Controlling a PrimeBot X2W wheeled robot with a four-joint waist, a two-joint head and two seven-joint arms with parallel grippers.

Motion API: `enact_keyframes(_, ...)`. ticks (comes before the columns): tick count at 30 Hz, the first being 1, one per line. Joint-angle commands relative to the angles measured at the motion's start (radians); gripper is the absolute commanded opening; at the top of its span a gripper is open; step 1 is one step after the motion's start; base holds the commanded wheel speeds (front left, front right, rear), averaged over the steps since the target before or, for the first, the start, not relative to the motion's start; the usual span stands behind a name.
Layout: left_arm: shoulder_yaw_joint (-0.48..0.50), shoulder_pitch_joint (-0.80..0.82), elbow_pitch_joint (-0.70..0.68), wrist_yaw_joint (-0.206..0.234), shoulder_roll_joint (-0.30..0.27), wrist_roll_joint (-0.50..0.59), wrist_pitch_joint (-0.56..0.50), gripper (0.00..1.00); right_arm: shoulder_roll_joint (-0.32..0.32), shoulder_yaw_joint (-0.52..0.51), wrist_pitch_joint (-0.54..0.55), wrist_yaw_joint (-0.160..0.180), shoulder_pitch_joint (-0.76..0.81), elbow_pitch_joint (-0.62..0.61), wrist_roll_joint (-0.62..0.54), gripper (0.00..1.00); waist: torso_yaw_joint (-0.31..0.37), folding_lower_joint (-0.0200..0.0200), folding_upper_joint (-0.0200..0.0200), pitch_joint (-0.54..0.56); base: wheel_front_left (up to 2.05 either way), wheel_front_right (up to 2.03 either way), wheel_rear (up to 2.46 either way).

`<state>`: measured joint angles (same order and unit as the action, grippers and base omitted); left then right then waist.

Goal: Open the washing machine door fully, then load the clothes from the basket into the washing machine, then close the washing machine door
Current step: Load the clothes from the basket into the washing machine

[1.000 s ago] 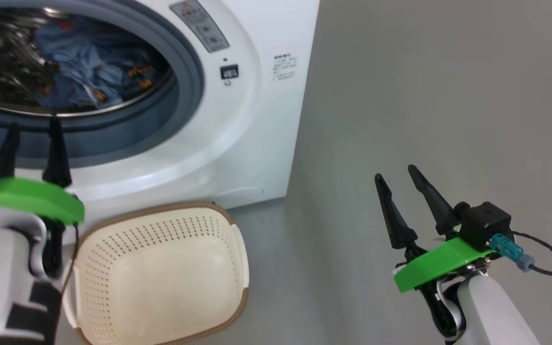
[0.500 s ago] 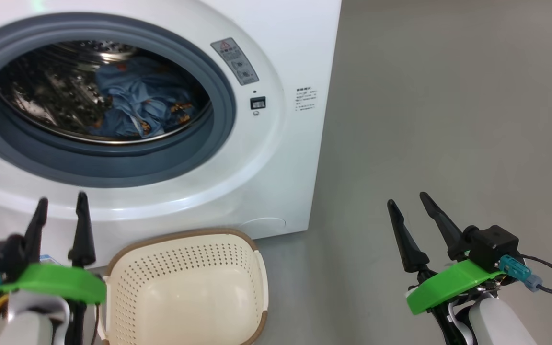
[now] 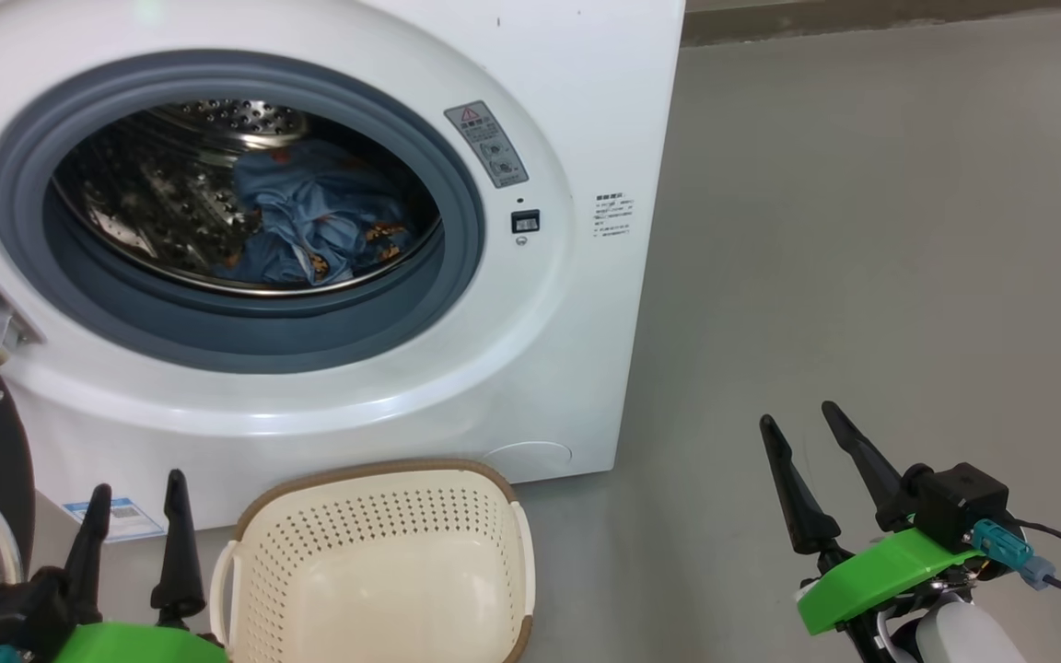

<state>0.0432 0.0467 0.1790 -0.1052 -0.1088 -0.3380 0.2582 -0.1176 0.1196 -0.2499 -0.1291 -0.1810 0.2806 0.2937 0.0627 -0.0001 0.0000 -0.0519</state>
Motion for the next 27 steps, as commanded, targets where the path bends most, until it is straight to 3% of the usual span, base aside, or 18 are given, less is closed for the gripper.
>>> enact_keyframes(1, 0.041, 0.014, -0.037, 0.006, -0.014, 0.009, 0.004, 1.00, -0.005, 0.021, -0.012, -0.002, -0.003, -0.026, 0.006, 1.00, -0.004, 0.0001, 0.0000, 0.001, 0.00, 0.00, 0.00)
enact_keyframes(27, 0.039, 0.018, -0.018, -0.013, -0.014, 0.020, 0.004, 1.00, -0.008, 0.040, -0.012, -0.002, -0.024, -0.020, 0.008, 1.00, 0.000, 0.0001, 0.0000, -0.010, 0.00, 0.00, 0.00)
